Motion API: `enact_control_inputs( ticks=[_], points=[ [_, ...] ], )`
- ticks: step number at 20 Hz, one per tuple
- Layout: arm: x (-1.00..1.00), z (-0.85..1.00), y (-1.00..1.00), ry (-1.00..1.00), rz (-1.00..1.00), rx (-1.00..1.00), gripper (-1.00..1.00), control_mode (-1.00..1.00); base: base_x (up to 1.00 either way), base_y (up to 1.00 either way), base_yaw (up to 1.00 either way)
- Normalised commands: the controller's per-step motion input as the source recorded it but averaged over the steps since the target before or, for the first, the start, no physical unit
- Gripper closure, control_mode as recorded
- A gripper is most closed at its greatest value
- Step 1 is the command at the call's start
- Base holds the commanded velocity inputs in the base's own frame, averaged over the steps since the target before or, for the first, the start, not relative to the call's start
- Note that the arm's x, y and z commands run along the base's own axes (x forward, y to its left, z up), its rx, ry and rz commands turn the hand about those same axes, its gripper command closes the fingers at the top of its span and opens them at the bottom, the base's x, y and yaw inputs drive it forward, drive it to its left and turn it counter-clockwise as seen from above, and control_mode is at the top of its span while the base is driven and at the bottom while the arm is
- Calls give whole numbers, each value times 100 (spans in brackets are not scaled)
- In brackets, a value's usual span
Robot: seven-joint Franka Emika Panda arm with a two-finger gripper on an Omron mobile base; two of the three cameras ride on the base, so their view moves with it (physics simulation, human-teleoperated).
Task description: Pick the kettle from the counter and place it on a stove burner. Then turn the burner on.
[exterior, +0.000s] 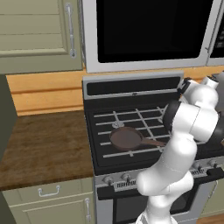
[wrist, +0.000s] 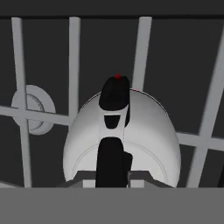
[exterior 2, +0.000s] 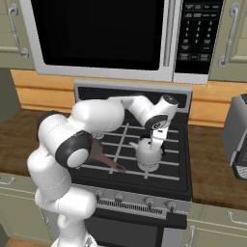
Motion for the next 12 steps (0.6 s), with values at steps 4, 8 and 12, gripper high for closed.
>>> enact_control_inputs(
  ticks=[4,8,12],
  points=[
    [0,-1,0,0,0,0,-100,-100,0,0,0],
    [0,0,0,0,0,0,-100,-100,0,0,0],
    [0,0,0,0,0,0,-100,-100,0,0,0]
  ],
)
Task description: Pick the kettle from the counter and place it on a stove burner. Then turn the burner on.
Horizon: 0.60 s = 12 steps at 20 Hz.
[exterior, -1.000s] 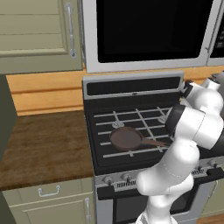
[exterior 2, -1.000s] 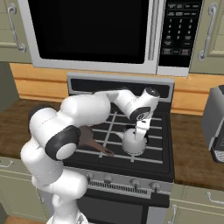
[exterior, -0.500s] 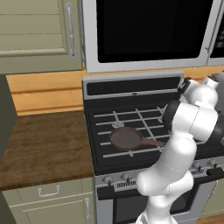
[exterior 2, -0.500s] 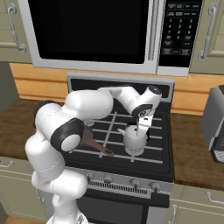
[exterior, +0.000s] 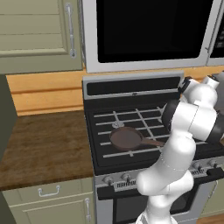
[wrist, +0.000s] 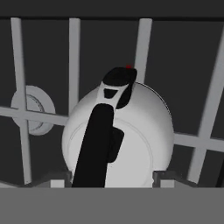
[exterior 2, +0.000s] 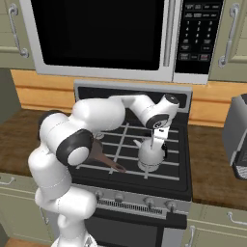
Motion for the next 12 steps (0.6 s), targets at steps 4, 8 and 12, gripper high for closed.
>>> enact_control_inputs(
  ticks=[4,8,12],
  points=[
    [0,8,0,-1,0,0,-100,-100,0,0,0],
    [0,12,0,-2,0,1,-100,-100,0,0,0],
    [-18,75,-24,-20,0,12,-100,-100,0,0,0]
  ],
)
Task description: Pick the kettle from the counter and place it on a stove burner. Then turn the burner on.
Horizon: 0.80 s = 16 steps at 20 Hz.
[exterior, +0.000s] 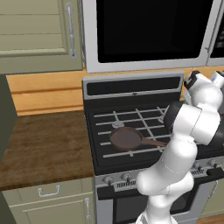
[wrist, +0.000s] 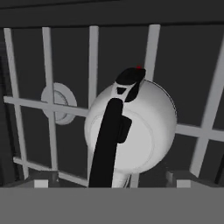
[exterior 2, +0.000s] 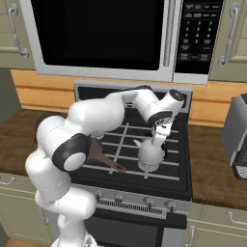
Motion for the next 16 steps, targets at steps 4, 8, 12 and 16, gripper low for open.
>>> enact_control_inputs(
  ticks=[4,8,12,16],
  points=[
    [-63,98,-46,-37,0,17,-100,-100,0,0,0],
    [-98,37,-85,-48,1,5,-100,-100,0,0,0],
    [-100,-4,-96,-43,12,-2,-100,-100,0,0,0],
    [-100,-62,-73,-28,25,-27,-100,-100,0,0,0]
  ],
)
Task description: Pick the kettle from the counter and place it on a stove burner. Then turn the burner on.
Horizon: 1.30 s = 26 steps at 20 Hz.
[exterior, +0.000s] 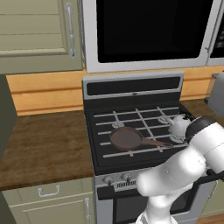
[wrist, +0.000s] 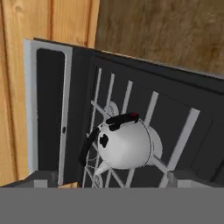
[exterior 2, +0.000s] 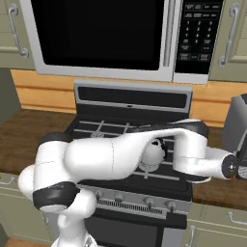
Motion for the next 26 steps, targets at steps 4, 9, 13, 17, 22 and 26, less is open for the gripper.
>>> enact_control_inputs(
  ticks=[4,9,13,17,22,26],
  points=[
    [-100,-100,-20,-13,41,-60,-100,-100,0,0,0],
    [-92,-100,-1,-18,47,-72,-100,-100,0,0,0],
    [-72,-100,4,-26,48,-75,-100,-100,0,0,0],
    [-55,-100,49,-44,41,-71,-100,-100,0,0,0],
    [1,-72,99,-63,12,-49,-100,-100,0,0,0],
    [6,-9,87,-60,1,-5,-100,-100,0,0,0]
  ],
)
